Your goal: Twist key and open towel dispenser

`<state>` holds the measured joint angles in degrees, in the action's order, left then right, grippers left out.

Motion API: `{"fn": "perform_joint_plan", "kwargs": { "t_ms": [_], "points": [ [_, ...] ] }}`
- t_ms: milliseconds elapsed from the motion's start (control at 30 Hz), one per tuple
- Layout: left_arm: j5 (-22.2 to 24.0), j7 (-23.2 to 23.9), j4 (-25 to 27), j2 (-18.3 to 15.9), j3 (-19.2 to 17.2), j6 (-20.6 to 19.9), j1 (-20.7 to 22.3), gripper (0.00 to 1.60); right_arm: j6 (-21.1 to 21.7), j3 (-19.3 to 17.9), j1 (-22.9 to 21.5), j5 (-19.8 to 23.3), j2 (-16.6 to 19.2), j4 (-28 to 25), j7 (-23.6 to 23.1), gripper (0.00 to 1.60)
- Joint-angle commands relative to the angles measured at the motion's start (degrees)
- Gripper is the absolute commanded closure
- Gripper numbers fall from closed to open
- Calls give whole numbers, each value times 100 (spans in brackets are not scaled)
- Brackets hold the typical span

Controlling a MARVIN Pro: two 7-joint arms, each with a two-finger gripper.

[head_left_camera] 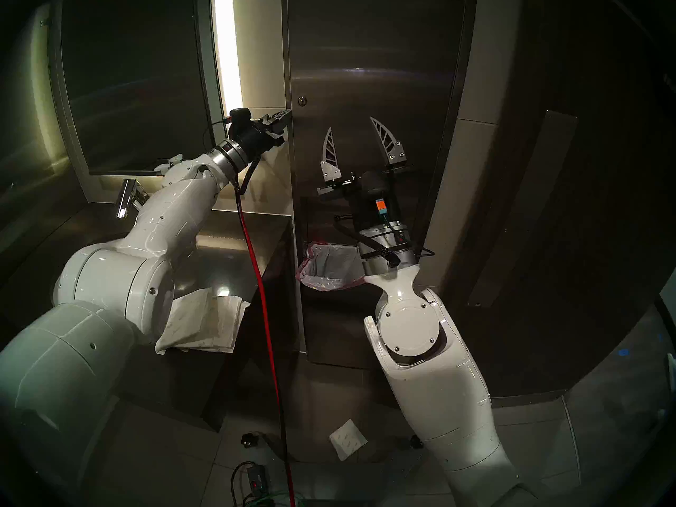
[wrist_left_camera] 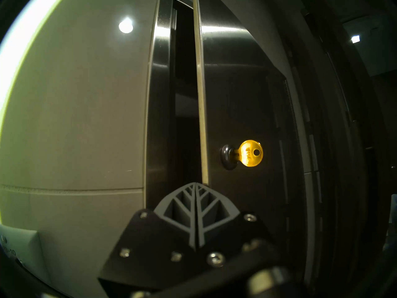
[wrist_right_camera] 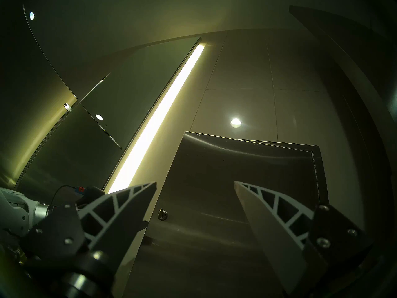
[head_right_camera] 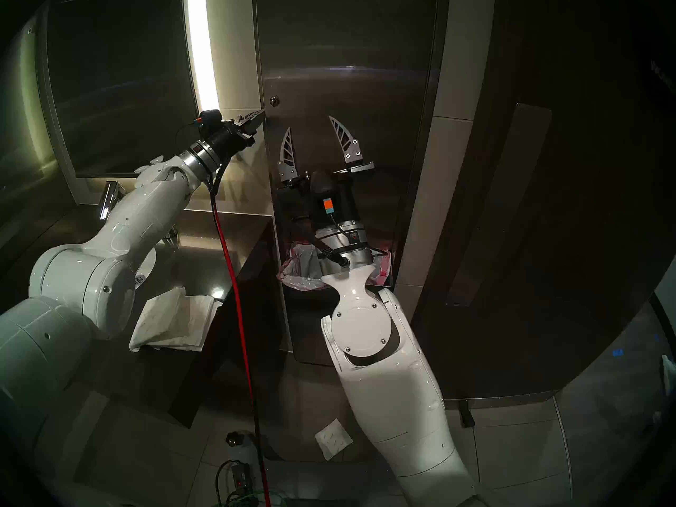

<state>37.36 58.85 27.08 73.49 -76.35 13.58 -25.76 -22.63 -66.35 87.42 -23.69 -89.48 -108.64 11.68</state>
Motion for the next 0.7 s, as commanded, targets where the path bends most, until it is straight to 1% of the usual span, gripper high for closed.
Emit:
{"fn": "perform_joint_plan", "kwargs": {
  "t_ms": [0,100,133,233,267,333,400,433,500,600,667],
  "points": [
    [274,700,540,-34,165,-521,-32,160,4,0,-49,1,-12,-74,-11,30],
    [399,940,725,-65,189,-768,-97,160,2,0,-49,0,-13,-72,-9,30],
    [436,944,811,-73,212,-853,-126,160,0,0,-49,-1,-13,-70,-8,30],
    [601,1174,1014,-67,254,-1262,-257,160,-4,0,-48,-2,-14,-66,-4,30],
    [630,1342,1110,-85,297,-1396,-320,160,-5,0,-48,-3,-14,-65,-3,30],
    [654,1289,1104,-54,354,-1420,-332,160,-7,0,-48,-3,-14,-64,-2,30],
    [787,1623,1399,-37,396,-1751,-504,160,-9,0,-48,-4,-15,-61,0,30],
    [865,1585,1361,11,429,-1744,-496,160,-10,0,-47,-4,-15,-59,1,30],
    [945,1889,1633,2,503,-2059,-593,160,-12,0,-47,-4,-15,-57,3,30],
    [1085,2165,1871,-18,607,-2354,-694,160,-13,1,-48,-5,-15,-57,4,30],
    [1172,2460,2175,-93,628,-2566,-810,160,-13,1,-48,-5,-15,-58,4,30]
  ]
}}
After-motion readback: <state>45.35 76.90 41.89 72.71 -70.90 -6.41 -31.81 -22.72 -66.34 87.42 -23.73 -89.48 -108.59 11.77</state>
